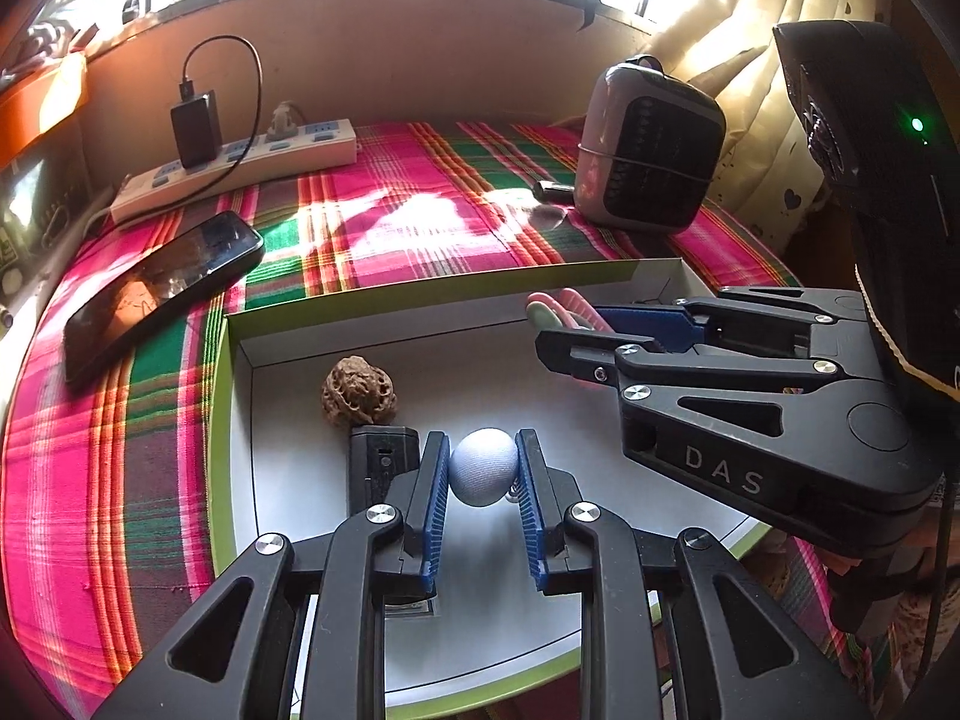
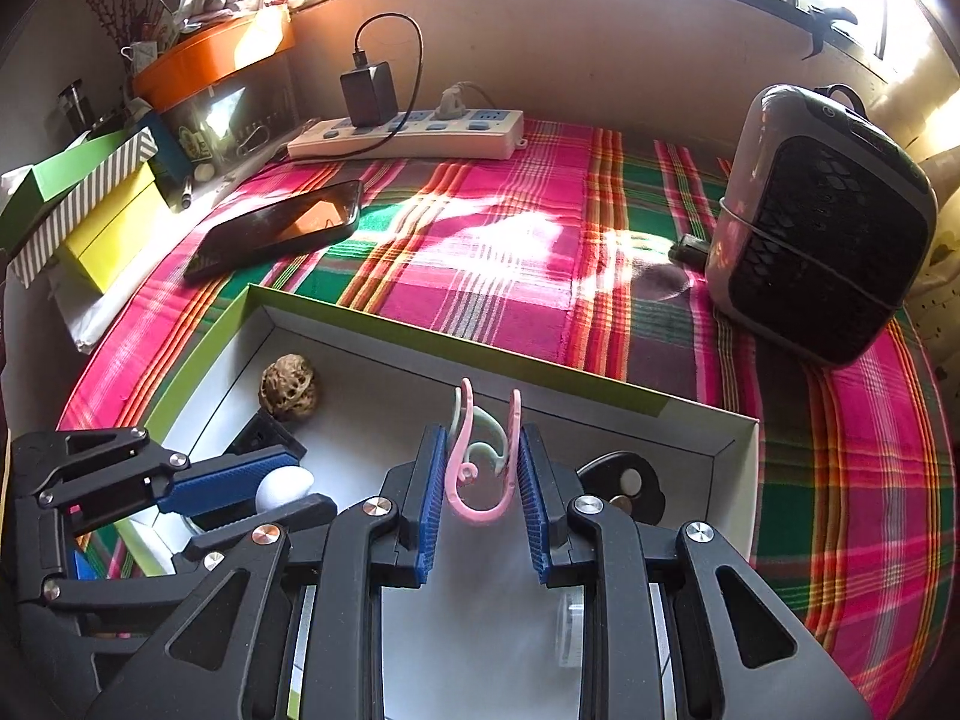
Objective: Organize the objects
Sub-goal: 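Lower the white knob and pink clip with both grippers into the box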
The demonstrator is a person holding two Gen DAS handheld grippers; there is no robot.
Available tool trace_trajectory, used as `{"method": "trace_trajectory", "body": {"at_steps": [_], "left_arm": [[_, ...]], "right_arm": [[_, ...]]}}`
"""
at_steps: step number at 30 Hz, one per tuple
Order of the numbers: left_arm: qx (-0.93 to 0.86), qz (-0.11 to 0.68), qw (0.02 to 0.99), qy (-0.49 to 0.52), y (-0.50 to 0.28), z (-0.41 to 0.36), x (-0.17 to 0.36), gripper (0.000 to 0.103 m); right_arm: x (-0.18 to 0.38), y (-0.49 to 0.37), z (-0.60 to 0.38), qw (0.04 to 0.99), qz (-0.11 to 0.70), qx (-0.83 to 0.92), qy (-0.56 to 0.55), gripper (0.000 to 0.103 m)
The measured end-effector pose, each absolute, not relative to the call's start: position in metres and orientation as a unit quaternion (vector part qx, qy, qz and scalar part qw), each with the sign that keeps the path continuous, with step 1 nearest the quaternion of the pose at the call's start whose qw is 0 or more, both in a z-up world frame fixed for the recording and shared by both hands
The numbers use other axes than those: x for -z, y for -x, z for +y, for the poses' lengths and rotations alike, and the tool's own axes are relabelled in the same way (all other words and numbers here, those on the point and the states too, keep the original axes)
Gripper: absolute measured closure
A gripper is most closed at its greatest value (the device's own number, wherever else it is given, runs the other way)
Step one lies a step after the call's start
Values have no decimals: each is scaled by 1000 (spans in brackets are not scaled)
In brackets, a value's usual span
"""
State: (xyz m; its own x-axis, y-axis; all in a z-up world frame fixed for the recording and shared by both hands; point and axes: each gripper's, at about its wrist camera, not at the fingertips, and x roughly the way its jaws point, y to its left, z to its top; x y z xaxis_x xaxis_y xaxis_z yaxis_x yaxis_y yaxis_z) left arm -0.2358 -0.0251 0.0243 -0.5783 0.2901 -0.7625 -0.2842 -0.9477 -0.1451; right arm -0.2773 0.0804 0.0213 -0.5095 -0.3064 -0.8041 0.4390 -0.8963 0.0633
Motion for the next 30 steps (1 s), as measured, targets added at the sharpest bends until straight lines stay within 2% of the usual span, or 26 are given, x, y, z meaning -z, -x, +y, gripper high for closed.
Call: {"method": "trace_trajectory", "body": {"at_steps": [30], "left_arm": [[-891, 10, 158, 426, 239, -22, -23, 82]], "right_arm": [[-16, 279, 75, 202, 90, 867, -447, 78]]}}
